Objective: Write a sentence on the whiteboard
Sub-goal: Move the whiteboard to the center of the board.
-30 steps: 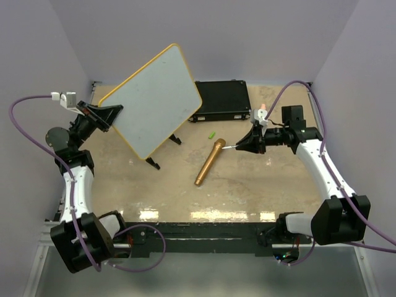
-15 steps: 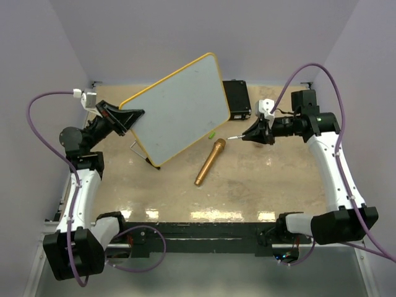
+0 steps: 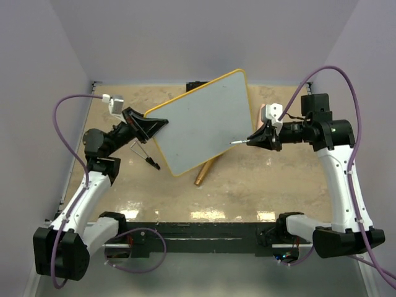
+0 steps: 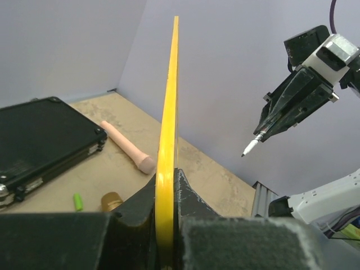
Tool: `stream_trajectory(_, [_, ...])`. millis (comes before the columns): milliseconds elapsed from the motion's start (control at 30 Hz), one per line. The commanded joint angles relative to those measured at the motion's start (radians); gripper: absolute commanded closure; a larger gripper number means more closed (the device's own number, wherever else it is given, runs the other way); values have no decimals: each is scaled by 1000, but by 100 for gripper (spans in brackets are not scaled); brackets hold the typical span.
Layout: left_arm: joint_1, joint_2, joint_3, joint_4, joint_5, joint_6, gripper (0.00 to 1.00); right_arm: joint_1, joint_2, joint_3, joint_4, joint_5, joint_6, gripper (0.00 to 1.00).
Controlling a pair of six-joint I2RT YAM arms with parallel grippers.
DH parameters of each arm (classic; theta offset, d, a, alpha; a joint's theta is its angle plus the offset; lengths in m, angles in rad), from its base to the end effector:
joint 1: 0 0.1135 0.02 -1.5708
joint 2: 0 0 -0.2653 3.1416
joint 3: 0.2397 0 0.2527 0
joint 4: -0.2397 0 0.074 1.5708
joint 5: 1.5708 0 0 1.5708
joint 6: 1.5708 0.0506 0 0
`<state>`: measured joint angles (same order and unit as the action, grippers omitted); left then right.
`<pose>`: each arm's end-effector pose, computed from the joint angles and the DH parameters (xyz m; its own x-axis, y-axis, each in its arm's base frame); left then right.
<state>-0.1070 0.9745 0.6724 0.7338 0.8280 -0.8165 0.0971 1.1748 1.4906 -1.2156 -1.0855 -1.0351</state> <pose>0.2163 -0.0607 0.3625 -0.2525 -0.4686 -0.8466 0.8081 0.3790 -0.4508 0.1878 0.0633 0.4151 0.1117 -0.3921 -0.9131 -0.9728 0.1445 -0.1810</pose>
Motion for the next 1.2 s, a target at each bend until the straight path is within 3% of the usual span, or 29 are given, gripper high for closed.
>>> stream_trajectory(0, [-134,19,1,104,-203,80,100,0,-20,54,-10,-34,41,100])
stream_trajectory(333, [-410,73,-97,145,-480,185,100,114,-46,-13,243,7,220,100])
stream_trajectory(1167, [-689,110,-341,418,-823,215,100,135,-176,-293,381,-60,153,100])
